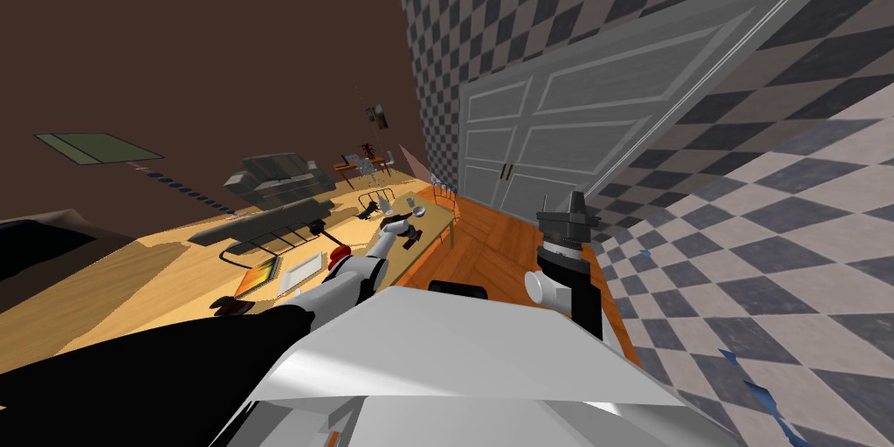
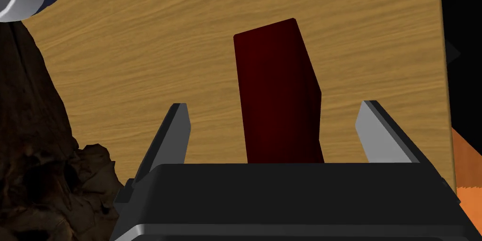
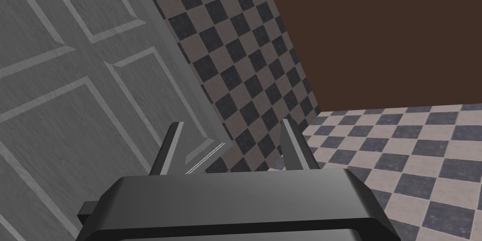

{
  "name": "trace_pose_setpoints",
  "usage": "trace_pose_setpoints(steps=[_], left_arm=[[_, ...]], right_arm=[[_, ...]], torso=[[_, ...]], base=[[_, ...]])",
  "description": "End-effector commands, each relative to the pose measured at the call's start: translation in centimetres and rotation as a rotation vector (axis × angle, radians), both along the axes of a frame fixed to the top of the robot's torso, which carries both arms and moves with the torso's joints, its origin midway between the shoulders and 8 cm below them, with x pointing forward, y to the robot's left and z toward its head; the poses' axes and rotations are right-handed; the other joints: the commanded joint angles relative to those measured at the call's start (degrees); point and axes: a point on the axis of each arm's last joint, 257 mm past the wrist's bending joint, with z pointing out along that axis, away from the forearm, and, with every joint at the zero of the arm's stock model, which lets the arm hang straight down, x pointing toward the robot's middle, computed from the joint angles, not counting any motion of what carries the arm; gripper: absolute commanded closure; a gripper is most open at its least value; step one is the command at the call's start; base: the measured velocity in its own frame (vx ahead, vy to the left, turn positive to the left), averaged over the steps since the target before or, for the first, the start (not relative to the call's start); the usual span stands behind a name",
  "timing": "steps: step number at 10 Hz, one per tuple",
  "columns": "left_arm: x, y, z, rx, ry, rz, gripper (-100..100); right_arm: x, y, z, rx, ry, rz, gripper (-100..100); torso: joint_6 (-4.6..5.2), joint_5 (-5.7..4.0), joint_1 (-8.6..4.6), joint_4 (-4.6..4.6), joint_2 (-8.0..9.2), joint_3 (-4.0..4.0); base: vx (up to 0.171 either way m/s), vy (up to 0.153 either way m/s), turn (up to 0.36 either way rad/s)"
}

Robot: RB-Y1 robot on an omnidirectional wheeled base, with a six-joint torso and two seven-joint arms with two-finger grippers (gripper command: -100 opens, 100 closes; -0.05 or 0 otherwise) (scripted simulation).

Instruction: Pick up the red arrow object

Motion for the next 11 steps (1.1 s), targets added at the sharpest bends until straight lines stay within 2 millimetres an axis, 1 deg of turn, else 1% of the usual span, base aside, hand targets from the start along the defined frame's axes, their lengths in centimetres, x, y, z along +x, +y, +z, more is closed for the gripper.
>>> trace_pose_setpoints(steps=[1,4,5,6,7,10,11], left_arm=[[-0.8,-0.3,-0.5,-0.031,0.053,0.021,-100],[-2.7,-0.7,-1.1,-0.086,0.151,0.062,-100],[-2.7,-0.7,-1.1,-0.086,0.151,0.062,-100],[-3.4,-1.0,-1.3,-0.109,0.189,0.079,-100],[-3.4,-1.0,-1.3,-0.109,0.189,0.079,-100],[-4.8,-1.5,-1.4,-0.152,0.262,0.111,-100],[-4.5,-1.3,-1.4,-0.145,0.249,0.106,-100]], right_arm=[[0.0,0.0,0.0,0.000,0.000,0.000,0],[0.0,0.0,0.0,0.000,0.000,0.000,0],[0.0,0.0,0.0,0.000,0.000,0.000,0],[0.0,0.0,0.0,0.000,0.000,0.000,0],[0.0,0.0,0.0,0.000,0.000,0.000,0],[0.0,0.0,0.0,0.000,0.000,0.000,0],[0.0,0.0,0.0,0.000,0.000,0.000,0]], torso=[[0.00,0.00,0.00,0.00,0.00,0.00],[0.00,0.02,0.06,-0.01,-0.06,-0.03],[-0.01,0.01,0.07,-0.01,-0.05,-0.03],[0.00,0.01,0.06,-0.01,-0.04,-0.02],[-0.01,0.01,0.08,0.00,-0.03,-0.02],[-0.01,0.02,0.10,-0.01,-0.04,-0.02],[0.00,0.02,0.10,-0.01,-0.06,-0.03]], base=[[0.022,0.016,0.031],[0.031,0.029,0.029],[0.022,0.023,0.013],[0.023,0.032,0.026],[0.019,0.029,0.011],[0.027,0.033,0.022],[0.015,0.015,0.000]])
